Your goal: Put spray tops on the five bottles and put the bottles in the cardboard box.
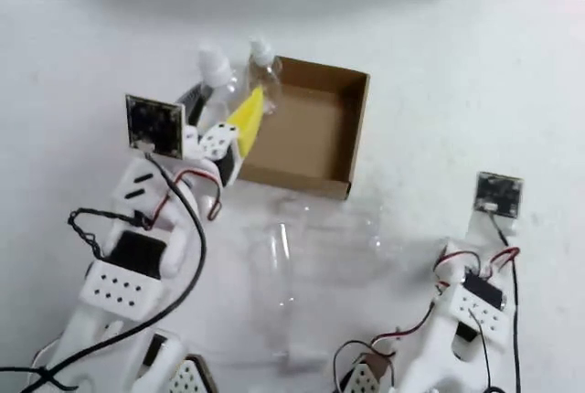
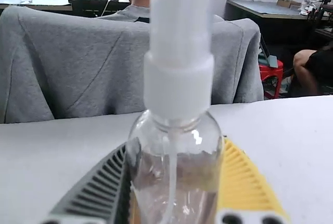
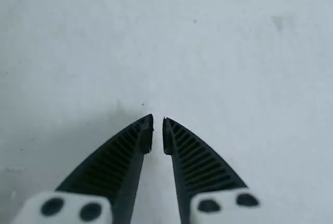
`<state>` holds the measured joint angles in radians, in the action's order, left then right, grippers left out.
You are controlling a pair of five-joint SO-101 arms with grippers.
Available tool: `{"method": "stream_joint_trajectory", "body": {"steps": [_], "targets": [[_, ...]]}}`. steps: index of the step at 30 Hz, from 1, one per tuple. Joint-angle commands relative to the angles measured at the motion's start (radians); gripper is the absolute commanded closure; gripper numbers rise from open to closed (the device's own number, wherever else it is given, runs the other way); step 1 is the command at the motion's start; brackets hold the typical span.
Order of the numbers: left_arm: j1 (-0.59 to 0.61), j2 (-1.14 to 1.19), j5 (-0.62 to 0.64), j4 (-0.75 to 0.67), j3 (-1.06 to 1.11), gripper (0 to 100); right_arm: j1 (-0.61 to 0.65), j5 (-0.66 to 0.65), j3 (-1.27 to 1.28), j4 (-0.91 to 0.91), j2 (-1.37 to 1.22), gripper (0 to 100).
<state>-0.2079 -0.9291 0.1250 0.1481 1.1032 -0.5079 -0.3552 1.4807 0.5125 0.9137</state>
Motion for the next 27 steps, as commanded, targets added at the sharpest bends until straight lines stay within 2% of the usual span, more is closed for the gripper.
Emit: {"method": "stream_joint_trajectory", "body": {"steps": [1, 7, 13, 27], "targets": [[0.012, 0.108, -0.006, -0.040, -0.112, 98, 0.025, 0.002, -0.008, -0.018, 0.019, 98.1], [0.013, 0.335, -0.006, -0.049, -0.244, 98, 0.027, 0.002, -0.005, -0.047, 0.012, 98.1], [0.016, 0.522, -0.006, -0.226, -0.262, 98, 0.027, 0.002, -0.003, -0.045, 0.012, 98.1], [0.036, 0.774, -0.005, -0.460, -0.267, 98, 0.056, 0.000, -0.003, -0.045, 0.012, 98.1]]}}
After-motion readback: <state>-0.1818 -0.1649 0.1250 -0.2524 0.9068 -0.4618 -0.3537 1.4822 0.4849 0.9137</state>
